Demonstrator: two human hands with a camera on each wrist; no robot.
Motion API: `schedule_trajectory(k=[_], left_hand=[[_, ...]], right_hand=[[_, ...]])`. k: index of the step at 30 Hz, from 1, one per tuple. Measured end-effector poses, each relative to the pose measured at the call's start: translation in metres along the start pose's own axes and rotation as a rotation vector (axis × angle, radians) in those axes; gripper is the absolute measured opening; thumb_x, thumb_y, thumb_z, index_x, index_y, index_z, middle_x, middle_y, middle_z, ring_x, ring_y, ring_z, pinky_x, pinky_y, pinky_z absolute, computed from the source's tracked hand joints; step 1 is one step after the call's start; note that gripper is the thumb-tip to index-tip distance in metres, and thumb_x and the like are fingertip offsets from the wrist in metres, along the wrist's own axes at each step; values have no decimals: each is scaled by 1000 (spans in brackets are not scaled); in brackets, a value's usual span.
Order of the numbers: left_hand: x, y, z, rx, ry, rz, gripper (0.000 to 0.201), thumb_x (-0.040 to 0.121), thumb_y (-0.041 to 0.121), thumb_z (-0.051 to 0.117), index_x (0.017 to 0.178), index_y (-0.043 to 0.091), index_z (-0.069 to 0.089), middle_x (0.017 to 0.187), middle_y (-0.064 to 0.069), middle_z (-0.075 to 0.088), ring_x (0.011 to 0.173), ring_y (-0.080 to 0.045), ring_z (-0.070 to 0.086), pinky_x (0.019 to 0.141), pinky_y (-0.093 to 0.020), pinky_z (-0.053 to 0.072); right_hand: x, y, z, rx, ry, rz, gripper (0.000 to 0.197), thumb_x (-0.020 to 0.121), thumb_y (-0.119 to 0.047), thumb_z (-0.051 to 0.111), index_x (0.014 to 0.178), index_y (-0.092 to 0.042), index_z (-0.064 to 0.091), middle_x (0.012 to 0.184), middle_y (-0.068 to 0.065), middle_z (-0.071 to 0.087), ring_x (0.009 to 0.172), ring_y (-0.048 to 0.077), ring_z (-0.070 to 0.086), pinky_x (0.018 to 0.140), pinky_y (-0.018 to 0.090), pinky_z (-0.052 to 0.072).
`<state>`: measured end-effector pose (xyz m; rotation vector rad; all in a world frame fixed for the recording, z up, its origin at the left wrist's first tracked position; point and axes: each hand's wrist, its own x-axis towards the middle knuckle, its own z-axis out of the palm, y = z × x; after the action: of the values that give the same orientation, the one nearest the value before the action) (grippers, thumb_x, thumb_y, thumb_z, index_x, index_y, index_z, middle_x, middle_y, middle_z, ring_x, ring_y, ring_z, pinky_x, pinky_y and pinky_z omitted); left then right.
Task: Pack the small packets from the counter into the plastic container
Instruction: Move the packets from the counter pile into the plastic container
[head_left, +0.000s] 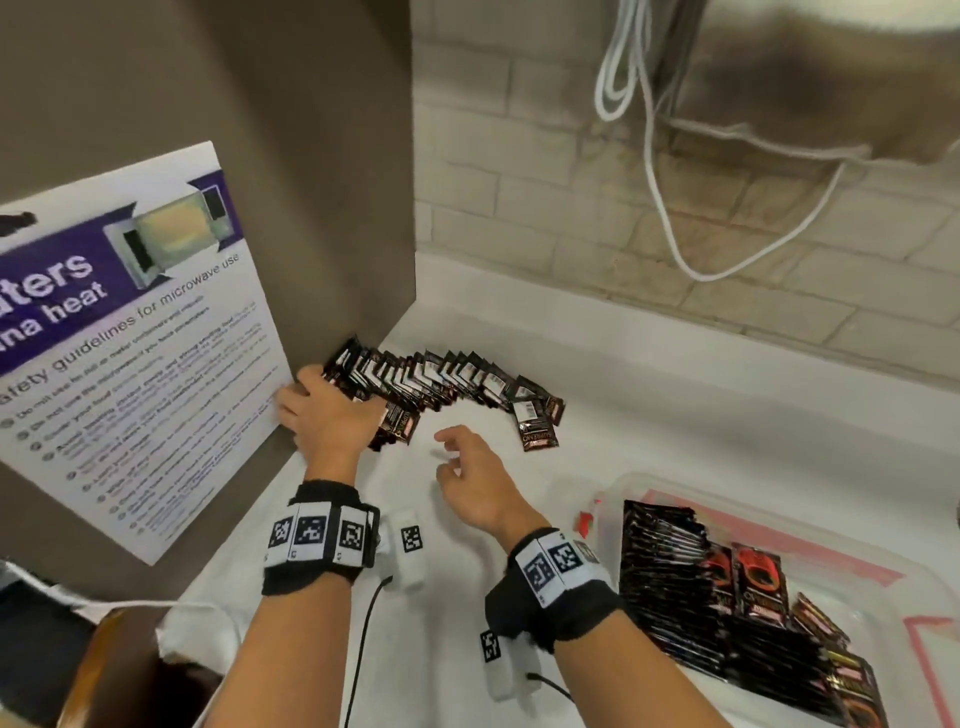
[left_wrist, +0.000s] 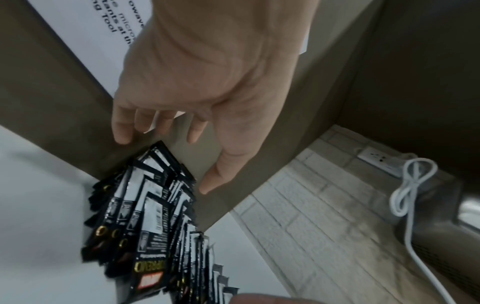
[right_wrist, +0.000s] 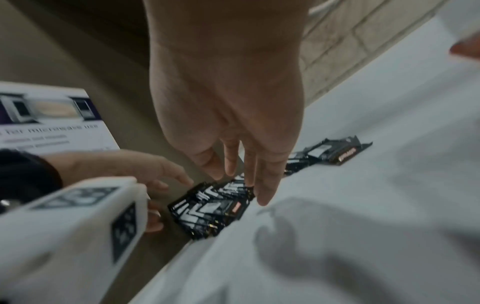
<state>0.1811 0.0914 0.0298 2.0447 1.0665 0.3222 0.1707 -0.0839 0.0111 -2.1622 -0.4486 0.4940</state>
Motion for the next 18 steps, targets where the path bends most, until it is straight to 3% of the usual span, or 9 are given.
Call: schedule_trajectory(k=[2,6,11,14,18], left_hand=[[3,-1,3,-5,8,7,81,74,19,81,136,15,31,143,-21,24,131,-40,27,100,-52,40],[5,-1,11,15,-7,-23,86,76,23,79,141,24,23,140,-24,33,128,-41,36,96,-52,44],[16,-12,13,-94,-57,-13,86,77,19,75,143,34,22,126,-26,46,114,-42,47,95,-50,46],[18,-15,18,-138,-49,-2,82,76,12,75,137,32,24,124,-25,47,110,-42,50,92,-50,48],[19,-17,25,-149,-17,-13,72,74,7,79,121,21,26,127,-20,43,101,-38,53,84,-47,50]], right_hand=[[12,1,10,-10,-27,0,45,98,-13,47,142,-18,39,144,8,41,130,24,46,110,37,38],[37,0,26,-53,-25,-37,53,96,-14,53,146,-18,38,142,10,40,126,28,46,111,39,37],[65,1,36,-103,-42,-120,57,92,-14,56,146,-22,40,141,8,41,130,25,37,103,25,26],[75,4,39,-188,-67,-144,63,90,-15,56,149,-24,37,144,5,38,127,29,33,105,31,25],[79,6,41,-218,-80,-164,61,91,-14,56,149,-23,40,143,7,37,128,29,30,104,30,23]])
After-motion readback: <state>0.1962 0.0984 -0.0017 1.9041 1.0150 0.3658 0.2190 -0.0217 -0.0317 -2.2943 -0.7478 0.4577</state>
